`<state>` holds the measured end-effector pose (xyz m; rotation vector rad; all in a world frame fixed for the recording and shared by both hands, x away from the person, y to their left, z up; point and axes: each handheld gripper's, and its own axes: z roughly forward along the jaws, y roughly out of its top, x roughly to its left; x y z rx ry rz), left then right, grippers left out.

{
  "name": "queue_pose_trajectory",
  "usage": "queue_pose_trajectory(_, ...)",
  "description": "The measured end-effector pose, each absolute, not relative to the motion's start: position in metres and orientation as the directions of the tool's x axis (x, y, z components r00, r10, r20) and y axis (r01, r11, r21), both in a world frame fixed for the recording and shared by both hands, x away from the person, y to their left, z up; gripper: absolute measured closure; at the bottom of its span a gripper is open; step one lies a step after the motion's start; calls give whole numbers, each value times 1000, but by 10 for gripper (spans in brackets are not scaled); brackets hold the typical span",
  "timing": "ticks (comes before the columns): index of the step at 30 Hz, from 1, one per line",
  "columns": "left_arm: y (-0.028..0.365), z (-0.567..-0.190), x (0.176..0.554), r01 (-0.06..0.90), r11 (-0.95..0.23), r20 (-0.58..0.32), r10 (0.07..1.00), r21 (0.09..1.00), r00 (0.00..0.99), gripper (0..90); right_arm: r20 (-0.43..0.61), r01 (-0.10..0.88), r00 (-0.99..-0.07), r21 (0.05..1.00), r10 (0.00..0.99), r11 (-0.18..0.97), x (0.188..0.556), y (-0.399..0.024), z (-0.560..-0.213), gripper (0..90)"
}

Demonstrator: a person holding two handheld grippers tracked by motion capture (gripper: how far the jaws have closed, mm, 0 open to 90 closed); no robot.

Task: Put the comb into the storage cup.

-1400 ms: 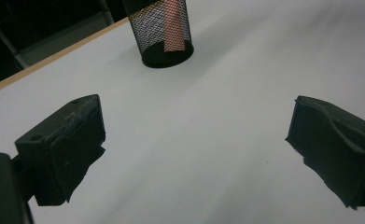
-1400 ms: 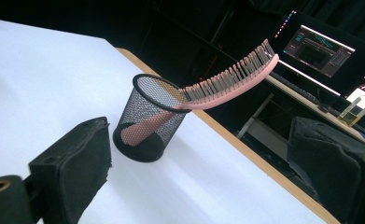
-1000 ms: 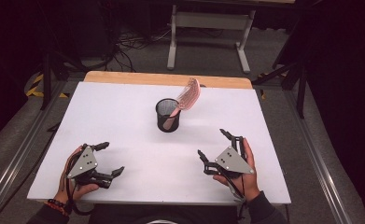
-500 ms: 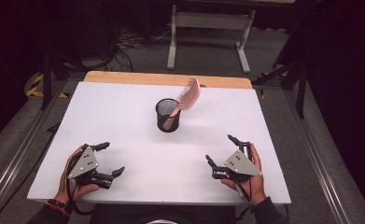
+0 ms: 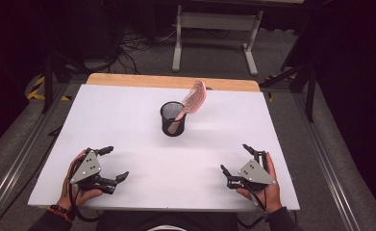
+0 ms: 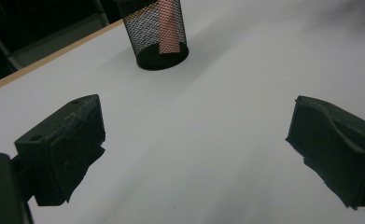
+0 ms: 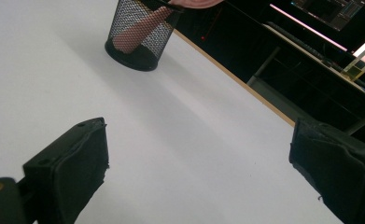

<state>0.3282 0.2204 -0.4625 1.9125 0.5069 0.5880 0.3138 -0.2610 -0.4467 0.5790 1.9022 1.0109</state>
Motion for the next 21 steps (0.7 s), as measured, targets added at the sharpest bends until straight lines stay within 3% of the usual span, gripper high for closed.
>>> queue_pose_trajectory(21, 222, -463, 326, 86, -390, 183, 601, 917, 778, 41, -474, -5, -499, 839, 725, 545, 313, -267, -450, 43)
